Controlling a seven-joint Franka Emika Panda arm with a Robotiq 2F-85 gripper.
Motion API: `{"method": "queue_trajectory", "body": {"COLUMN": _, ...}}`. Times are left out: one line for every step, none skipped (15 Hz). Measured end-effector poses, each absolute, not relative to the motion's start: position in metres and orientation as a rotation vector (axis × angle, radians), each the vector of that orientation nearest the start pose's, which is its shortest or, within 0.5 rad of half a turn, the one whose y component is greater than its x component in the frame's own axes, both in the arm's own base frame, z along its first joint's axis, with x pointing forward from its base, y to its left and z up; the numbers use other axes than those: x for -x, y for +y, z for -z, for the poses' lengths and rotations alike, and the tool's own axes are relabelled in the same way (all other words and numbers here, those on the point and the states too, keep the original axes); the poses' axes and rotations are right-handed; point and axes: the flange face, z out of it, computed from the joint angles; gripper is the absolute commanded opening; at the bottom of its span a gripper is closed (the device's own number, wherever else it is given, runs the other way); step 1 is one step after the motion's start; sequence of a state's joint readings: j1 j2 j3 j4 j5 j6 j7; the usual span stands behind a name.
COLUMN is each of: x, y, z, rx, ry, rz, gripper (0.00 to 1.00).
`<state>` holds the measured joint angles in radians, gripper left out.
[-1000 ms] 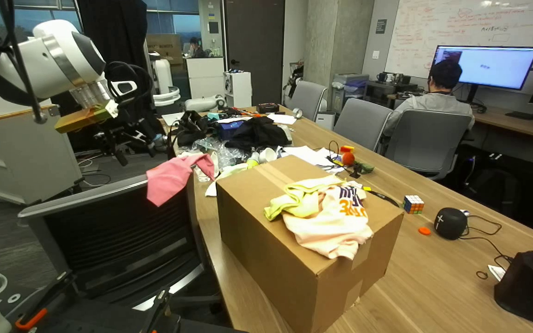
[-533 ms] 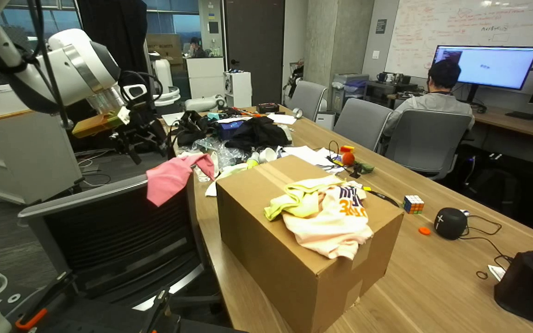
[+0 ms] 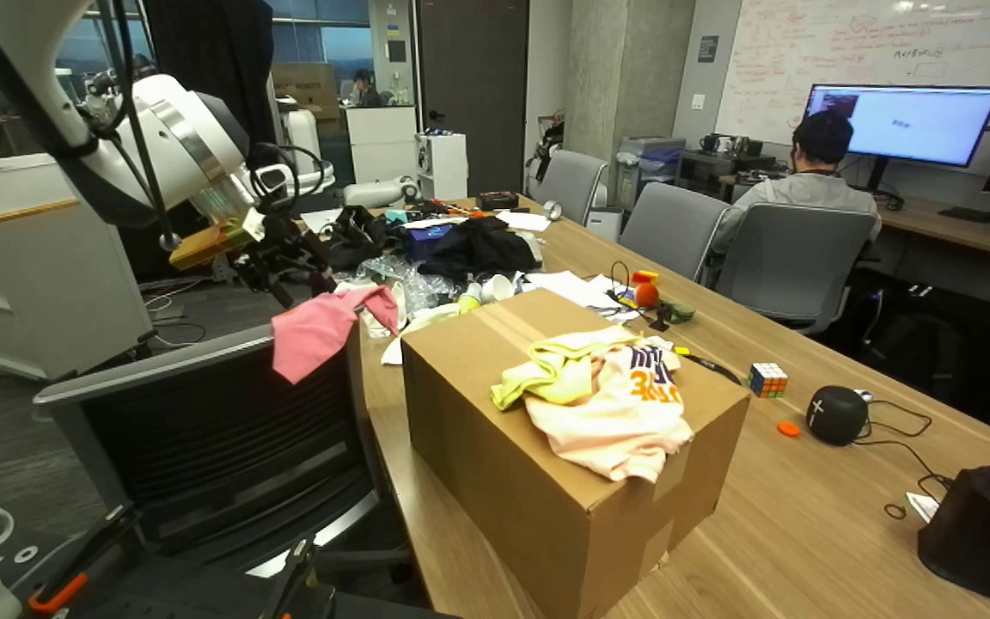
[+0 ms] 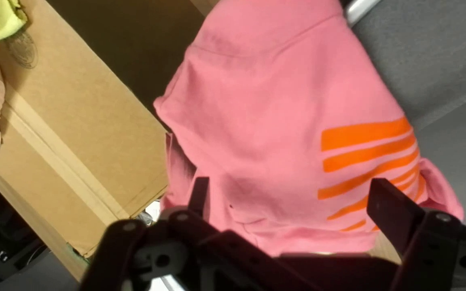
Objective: Move the shirts from the chair on to the box
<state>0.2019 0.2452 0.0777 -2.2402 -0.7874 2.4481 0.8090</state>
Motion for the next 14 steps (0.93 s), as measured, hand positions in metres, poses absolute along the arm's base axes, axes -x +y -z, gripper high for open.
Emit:
{"method": "queue_trajectory", "body": {"x": -0.521, "y": 0.146, "z": -0.252, "rx": 3.538, "ry": -0.159, "rz": 0.392, "gripper": 1.00}}
{"method": "queue_trajectory", "body": {"x": -0.522, "y": 0.144, "z": -0.247, "rx": 3.546, "ry": -0.149, "rz": 0.389, "gripper": 1.00}}
{"method": "queue_trajectory", "body": {"x": -0.523, "y": 0.141, "z": -0.243, "rx": 3.552, "ry": -0.138, "rz": 0.385, "gripper": 0.84}}
{"method": "queue_trajectory", "body": {"x": -0.524, "y": 0.139, "z": -0.240, "rx": 3.556, "ry": -0.127, "rz": 0.378, "gripper": 0.74}}
{"method": "queue_trajectory", "body": {"x": -0.525, "y": 0.138, "z": -0.238, "rx": 3.558, "ry": -0.120, "rz": 0.373, "gripper": 0.66}}
{"method": "queue_trajectory", "body": {"x": -0.526, "y": 0.138, "z": -0.237, "rx": 3.558, "ry": -0.114, "rz": 0.373, "gripper": 0.59}}
{"method": "queue_trajectory", "body": {"x": -0.527, "y": 0.139, "z": -0.237, "rx": 3.556, "ry": -0.109, "rz": 0.377, "gripper": 0.51}}
{"method": "queue_trajectory", "body": {"x": -0.528, "y": 0.140, "z": -0.237, "rx": 3.555, "ry": -0.105, "rz": 0.381, "gripper": 0.42}}
{"method": "queue_trajectory", "body": {"x": -0.529, "y": 0.141, "z": -0.238, "rx": 3.554, "ry": -0.103, "rz": 0.386, "gripper": 0.36}}
{"method": "queue_trajectory", "body": {"x": -0.530, "y": 0.142, "z": -0.238, "rx": 3.552, "ry": -0.100, "rz": 0.391, "gripper": 0.27}}
{"method": "queue_trajectory", "body": {"x": -0.531, "y": 0.143, "z": -0.239, "rx": 3.552, "ry": -0.095, "rz": 0.395, "gripper": 0.21}}
{"method": "queue_trajectory", "body": {"x": -0.532, "y": 0.143, "z": -0.240, "rx": 3.552, "ry": -0.091, "rz": 0.400, "gripper": 0.15}}
{"method": "queue_trajectory", "body": {"x": -0.533, "y": 0.142, "z": -0.241, "rx": 3.553, "ry": -0.087, "rz": 0.406, "gripper": 0.06}}
{"method": "queue_trajectory", "body": {"x": -0.535, "y": 0.142, "z": -0.243, "rx": 3.553, "ry": -0.085, "rz": 0.414, "gripper": 0.01}}
